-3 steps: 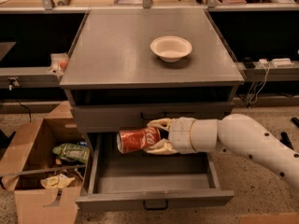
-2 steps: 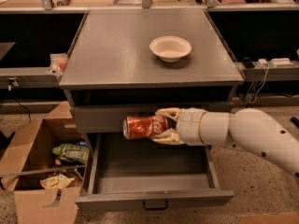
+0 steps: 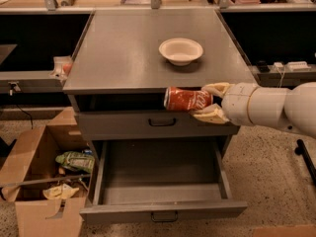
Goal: Pick coke can from middle drawer and place on counter
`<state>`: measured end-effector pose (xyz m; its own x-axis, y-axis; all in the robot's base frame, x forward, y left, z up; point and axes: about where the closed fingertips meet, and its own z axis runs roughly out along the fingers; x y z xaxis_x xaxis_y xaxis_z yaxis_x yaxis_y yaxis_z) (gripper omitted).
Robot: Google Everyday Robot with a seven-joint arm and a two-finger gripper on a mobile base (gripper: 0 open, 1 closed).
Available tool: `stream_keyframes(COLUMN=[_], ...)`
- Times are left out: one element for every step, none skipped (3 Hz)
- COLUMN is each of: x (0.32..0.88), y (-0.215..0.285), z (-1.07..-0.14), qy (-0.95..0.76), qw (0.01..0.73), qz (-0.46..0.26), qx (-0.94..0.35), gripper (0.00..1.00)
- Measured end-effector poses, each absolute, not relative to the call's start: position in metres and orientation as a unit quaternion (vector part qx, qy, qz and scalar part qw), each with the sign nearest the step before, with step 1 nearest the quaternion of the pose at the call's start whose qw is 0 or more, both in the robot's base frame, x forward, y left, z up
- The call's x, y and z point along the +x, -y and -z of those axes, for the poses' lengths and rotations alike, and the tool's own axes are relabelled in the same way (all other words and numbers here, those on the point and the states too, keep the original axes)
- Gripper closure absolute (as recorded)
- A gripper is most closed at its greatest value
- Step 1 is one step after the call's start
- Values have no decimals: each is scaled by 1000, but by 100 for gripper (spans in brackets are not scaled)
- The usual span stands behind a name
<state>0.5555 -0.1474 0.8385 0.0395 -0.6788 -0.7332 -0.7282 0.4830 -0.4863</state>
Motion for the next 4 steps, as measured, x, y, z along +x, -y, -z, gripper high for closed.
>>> stream_keyframes(x=[558,572,597,624], y=[149,159,177,191], z=[-840,-849,-859,-858], qy=[-695,-712,-734,-757], qw=[509,494,476,458], qz=[-22,-7,9,5], qx=[-507,-500,-484,-466], gripper=[100,100,100,100])
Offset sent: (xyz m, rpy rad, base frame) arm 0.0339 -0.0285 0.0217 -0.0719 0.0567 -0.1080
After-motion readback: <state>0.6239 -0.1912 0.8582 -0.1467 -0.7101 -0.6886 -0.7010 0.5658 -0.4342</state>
